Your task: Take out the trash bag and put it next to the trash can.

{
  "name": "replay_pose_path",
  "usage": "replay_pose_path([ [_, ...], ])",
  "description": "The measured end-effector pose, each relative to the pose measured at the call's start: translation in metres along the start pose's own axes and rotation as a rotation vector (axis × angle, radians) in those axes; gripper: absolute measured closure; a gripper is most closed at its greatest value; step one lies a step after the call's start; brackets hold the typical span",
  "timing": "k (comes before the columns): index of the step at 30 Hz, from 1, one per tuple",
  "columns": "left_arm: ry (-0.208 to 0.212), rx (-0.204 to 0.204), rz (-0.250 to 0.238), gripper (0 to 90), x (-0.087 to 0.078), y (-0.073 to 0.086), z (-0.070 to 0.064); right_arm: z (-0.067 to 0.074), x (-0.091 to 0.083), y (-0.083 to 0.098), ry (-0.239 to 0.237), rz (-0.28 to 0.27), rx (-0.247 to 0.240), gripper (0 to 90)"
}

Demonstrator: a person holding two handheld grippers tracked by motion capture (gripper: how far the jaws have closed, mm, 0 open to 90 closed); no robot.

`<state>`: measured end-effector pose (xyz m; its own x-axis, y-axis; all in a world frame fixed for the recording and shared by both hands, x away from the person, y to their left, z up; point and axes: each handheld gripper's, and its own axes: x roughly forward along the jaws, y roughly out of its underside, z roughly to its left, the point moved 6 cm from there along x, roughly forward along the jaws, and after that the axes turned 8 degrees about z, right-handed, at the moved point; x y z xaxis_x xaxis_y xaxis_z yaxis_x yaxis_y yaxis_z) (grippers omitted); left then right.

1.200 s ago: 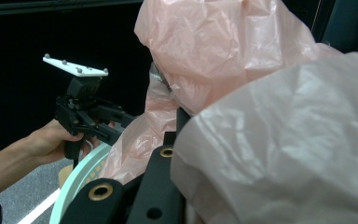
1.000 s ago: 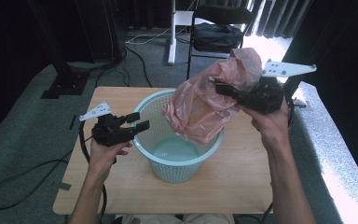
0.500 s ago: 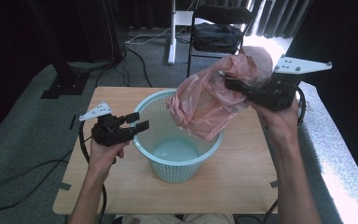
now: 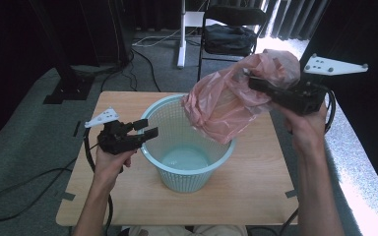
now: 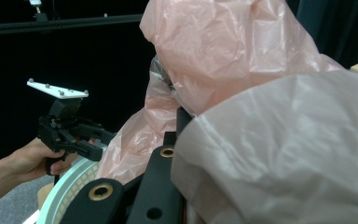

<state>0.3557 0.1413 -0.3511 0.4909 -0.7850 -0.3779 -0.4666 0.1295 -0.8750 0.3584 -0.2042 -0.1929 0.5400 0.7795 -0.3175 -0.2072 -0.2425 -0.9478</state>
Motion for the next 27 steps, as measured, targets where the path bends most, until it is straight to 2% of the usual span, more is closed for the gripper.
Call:
replay_pose_path([
  [14,0.004,0.006,0.007,37.8,0.003,0.001,-0.002,-0.011,-0.027,-0.006,0.063,-0.035,0.007,85.8],
  [27,0.009,0.009,0.013,37.8,0.006,0.002,-0.004,-0.021,-0.044,-0.002,0.109,-0.044,0.022,85.9],
])
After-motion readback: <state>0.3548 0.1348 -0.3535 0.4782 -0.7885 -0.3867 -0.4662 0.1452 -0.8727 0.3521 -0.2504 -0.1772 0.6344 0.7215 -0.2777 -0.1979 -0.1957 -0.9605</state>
